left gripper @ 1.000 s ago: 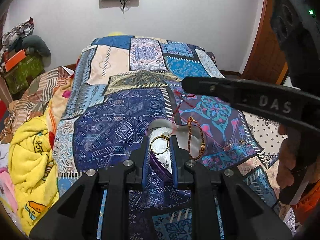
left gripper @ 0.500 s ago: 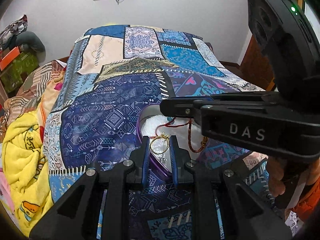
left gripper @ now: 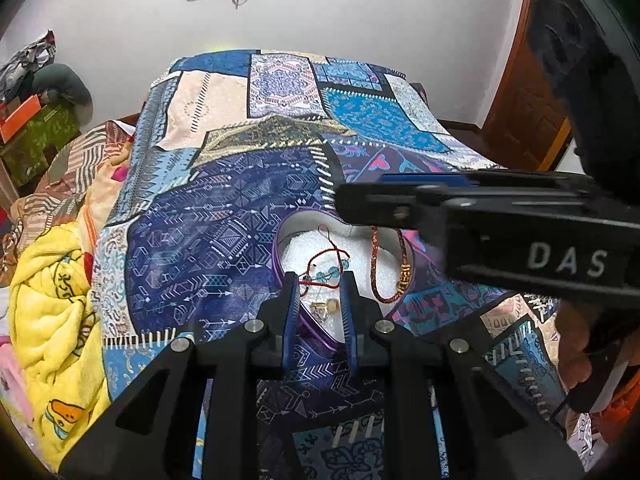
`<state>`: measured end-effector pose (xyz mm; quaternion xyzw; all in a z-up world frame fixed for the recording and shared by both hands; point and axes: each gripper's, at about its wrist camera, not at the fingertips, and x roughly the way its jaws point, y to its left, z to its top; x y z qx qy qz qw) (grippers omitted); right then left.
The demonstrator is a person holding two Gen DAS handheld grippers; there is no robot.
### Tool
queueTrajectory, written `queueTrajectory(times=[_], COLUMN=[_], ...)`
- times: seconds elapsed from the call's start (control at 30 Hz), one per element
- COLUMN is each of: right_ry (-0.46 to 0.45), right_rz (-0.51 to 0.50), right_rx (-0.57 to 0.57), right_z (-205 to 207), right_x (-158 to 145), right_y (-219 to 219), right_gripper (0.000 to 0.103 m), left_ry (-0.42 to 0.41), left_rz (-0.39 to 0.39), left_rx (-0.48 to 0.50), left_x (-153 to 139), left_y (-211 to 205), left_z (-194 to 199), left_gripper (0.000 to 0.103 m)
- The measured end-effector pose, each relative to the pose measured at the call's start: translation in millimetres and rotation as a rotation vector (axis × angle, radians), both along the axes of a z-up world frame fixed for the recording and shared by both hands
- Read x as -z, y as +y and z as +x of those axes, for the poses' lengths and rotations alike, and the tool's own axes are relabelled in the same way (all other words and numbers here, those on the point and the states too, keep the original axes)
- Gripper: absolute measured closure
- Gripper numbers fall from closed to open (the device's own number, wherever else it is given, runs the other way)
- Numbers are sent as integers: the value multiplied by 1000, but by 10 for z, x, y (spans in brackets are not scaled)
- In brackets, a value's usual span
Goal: Organize jewelry
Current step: 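Drop the gold ring into the heart tin while the right gripper drops the red bracelet there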
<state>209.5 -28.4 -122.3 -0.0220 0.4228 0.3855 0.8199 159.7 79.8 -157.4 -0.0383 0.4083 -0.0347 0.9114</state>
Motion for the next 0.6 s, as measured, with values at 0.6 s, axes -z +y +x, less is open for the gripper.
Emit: queueTrajectory(times=[0.6], right_ry=[-107], right_rz=[-75], right_rx=[239], right_z=[-132], right_x=[-260], right_y=[-1144], right_gripper=[69], left_ry=[-90], left_rz=[13], left_rx=[40], left_x=[-468], left_y=[-334], left_z=[-209], left_gripper=[62])
